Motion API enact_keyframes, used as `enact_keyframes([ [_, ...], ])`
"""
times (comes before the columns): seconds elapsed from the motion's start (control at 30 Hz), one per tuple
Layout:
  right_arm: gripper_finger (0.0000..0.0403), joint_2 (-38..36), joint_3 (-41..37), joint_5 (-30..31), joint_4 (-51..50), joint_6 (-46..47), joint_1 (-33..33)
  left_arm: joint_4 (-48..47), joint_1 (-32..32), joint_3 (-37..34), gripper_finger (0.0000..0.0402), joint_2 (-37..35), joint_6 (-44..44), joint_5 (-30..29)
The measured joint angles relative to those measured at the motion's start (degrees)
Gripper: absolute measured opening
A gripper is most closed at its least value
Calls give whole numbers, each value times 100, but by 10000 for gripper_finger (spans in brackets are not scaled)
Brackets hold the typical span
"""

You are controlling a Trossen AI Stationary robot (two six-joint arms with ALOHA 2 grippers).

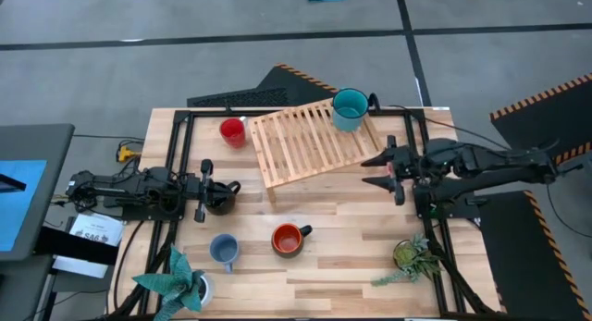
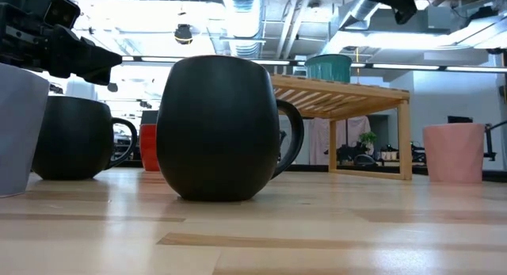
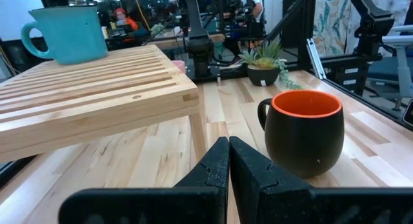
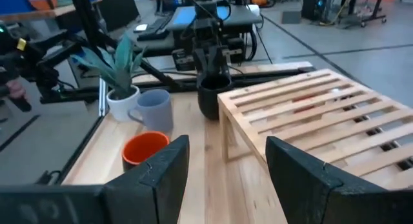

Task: Place coffee mugs
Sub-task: Put the black mug on the shelf

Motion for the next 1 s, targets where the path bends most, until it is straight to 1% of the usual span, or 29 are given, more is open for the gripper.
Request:
enact_keyframes([
  [0.07, 232, 93, 3, -1, 73, -31, 0, 163, 0, 0, 0, 0, 0, 2],
  [0.17, 232, 228, 2, -4, 149, -40, 0, 677, 0, -2, 0, 1, -65, 8],
  [0.3, 232, 388, 2, -4, 224, -43, -2, 1632, 0, -2, 0, -2, -616, 40],
  [0.37, 232, 443, 2, -4, 229, -44, -2, 1975, 0, -2, 0, 9, -728, 226],
  [0.47, 232, 513, 2, -4, 229, -42, -2, 2131, -4, 0, 2, 123, -840, 307],
  [0.53, 232, 558, 2, -4, 240, -33, 2, 2138, -4, 2, 11, 295, -895, 180],
  [0.67, 232, 567, 4, -4, 249, 2, 0, 2104, -4, 63, 55, 850, -1009, -118],
  [0.8, 232, 561, 4, -7, 233, 4, 2, 2121, -95, 398, 117, 1481, -1242, -6],
  [0.9, 232, 563, 4, -8, 202, 30, 2, 1993, -301, 720, 162, 1992, -1432, 17],
  [1.0, 232, 563, 4, -11, 133, 111, 2, 1698, -611, 1174, 194, 2537, -1389, 67],
])
